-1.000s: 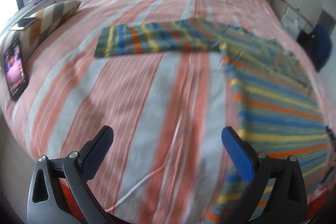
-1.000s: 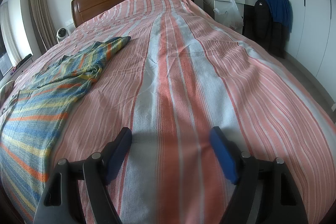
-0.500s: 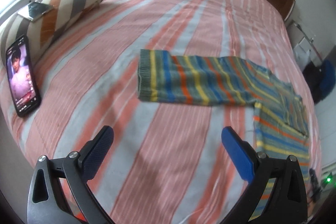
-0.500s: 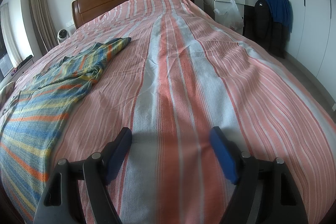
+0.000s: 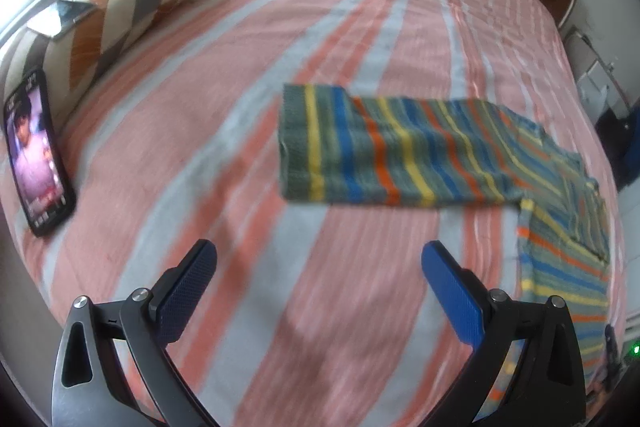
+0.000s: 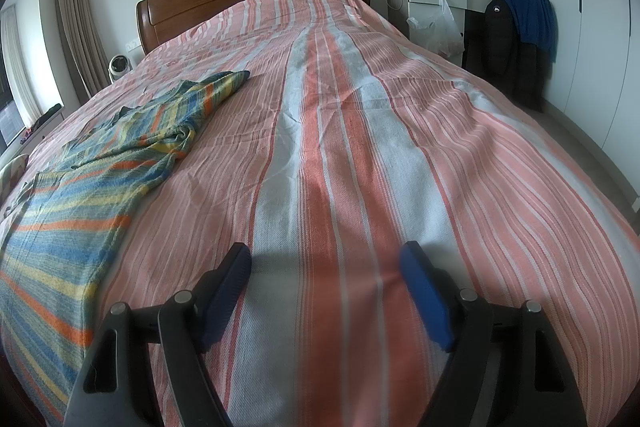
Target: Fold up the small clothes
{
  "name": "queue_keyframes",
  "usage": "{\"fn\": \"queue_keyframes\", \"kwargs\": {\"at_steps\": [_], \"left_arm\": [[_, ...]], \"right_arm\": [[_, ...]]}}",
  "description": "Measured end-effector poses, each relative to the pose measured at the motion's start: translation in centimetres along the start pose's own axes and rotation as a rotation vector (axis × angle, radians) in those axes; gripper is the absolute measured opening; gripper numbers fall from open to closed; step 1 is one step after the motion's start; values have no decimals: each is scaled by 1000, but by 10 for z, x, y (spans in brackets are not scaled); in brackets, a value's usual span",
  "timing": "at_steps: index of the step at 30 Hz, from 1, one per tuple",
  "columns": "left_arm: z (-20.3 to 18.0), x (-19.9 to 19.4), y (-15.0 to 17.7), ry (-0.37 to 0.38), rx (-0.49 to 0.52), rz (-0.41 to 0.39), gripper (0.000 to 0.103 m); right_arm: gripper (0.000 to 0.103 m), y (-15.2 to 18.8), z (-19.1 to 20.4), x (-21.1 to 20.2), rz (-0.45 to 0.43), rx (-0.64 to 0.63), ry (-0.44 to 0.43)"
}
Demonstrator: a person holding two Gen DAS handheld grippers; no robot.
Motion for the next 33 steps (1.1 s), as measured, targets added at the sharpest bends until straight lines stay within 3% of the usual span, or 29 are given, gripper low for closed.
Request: {"fn": "queue_keyframes", "kwargs": {"at_steps": [3, 7, 11, 14, 17, 18, 20, 21, 22, 24, 27, 30, 33], "left_arm": [[15, 2, -27, -25, -31, -29, 102], [31, 9, -63, 6, -101, -27, 102], [24, 30, -66, 44, -102, 42, 101], [13, 45, -58, 16, -69, 71, 96], [7, 62, -51, -18, -56, 105, 81], [4, 68, -48, -32, -48, 121, 71], [-3, 73, -45, -60, -23, 126, 44], [-7, 73, -44, -66, -2, 118, 11], [-14, 70, -44, -71, 20, 110, 3], [-21, 54, -52, -79, 18, 69, 2], [-55, -2, -79, -8, 40, -49, 1], [-120, -79, -103, 82, 145, -200, 1], [-199, -145, -106, 185, 273, -320, 2]], "right_arm": [[77, 0, 0, 0, 0, 0, 0], [77, 0, 0, 0, 0, -1, 0], [77, 0, 0, 1, 0, -2, 0], [77, 0, 0, 1, 0, -2, 1], [77, 0, 1, 1, 0, -3, 1], [77, 0, 1, 1, 0, -3, 2], [77, 1, 1, 1, 0, -3, 2], [77, 1, 1, 1, 0, -3, 1], [77, 1, 1, 0, 0, -3, 2], [77, 1, 2, 0, 0, -3, 1], [77, 1, 2, 1, -2, -4, 2], [77, 0, 0, 1, -5, -6, 3], [77, -1, -1, 2, -7, -7, 3]]}}
Point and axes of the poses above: each gripper's, at about its wrist camera, not at the fingertips, and x roughly the way its jaws point, z to its left, y to its underside, the point moved 8 cm from there along x, roughly the way its jaws point, and after that the axes turned 15 degrees about -y, right-handed, at the moved point
